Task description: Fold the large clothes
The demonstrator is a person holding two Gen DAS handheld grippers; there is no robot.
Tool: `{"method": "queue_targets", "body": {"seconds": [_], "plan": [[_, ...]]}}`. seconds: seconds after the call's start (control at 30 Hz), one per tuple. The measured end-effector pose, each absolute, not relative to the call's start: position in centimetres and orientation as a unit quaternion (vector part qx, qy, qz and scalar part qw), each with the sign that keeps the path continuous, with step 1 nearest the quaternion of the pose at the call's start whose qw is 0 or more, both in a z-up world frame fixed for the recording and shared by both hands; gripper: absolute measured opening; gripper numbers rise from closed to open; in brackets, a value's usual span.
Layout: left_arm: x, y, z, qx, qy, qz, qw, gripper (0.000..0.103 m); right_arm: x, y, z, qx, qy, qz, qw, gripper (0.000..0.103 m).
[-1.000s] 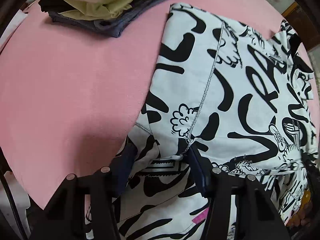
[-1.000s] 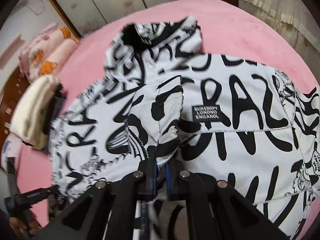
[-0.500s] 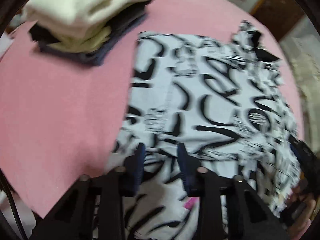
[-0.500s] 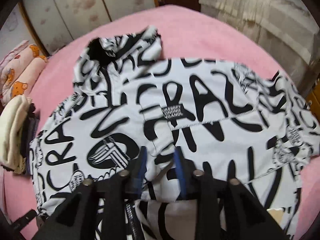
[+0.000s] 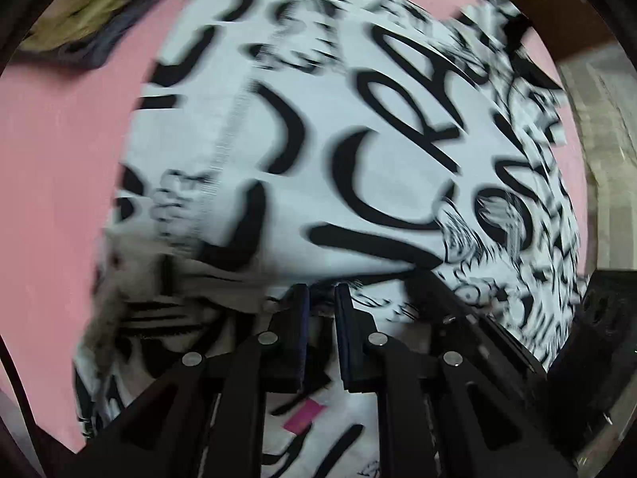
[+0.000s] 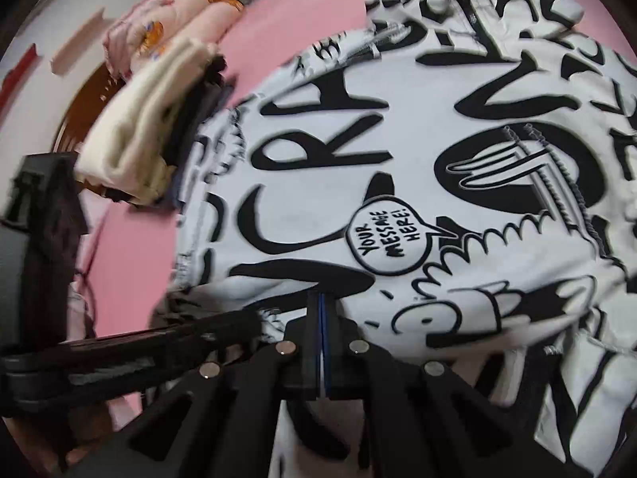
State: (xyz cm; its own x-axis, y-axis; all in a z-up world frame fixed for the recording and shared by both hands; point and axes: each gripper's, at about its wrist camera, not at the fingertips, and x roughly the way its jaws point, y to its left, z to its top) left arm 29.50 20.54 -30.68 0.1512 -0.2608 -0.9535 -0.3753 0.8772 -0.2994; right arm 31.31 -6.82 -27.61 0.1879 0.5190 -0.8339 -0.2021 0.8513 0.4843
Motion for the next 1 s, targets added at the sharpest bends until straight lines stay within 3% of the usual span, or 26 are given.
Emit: {"method": "queue_targets", "body": {"seconds": [0.3, 0.4, 0.57, 0.73, 1.0], "plan": [[26.6, 27.0, -30.4, -0.33, 0.613, 0.069, 0.715, 0.005, 33.2, -21.2, -26.9, 0.139, 0.557, 0.019, 0.819, 0.0], [27.0, 26.4, -29.4, -0.309, 0.616, 0.053, 0.723, 0.006, 32.9, -23.5, -26.3, 0.18, 0.557, 0.04, 0.81, 0.0], [30.5, 24.2, -26.6, -0.269, 0.597, -0.019, 0.755, 0.009, 32.5, -19.3, -23.6, 0.203, 0.523, 0.169, 0.81, 0.0], [36.6, 23.7, -28.2, -0.233, 0.596, -0.033, 0.767, 0.009, 34.2, -9.2, -26.0, 0.198, 0.555, 0.275, 0.76, 0.0], [42.7, 26.1, -30.7, -0.192, 0.567, -0.019, 0.801, 0.009, 39.3, -2.5, -28.5, 0.204, 0.54, 0.253, 0.776, 0.0]]}}
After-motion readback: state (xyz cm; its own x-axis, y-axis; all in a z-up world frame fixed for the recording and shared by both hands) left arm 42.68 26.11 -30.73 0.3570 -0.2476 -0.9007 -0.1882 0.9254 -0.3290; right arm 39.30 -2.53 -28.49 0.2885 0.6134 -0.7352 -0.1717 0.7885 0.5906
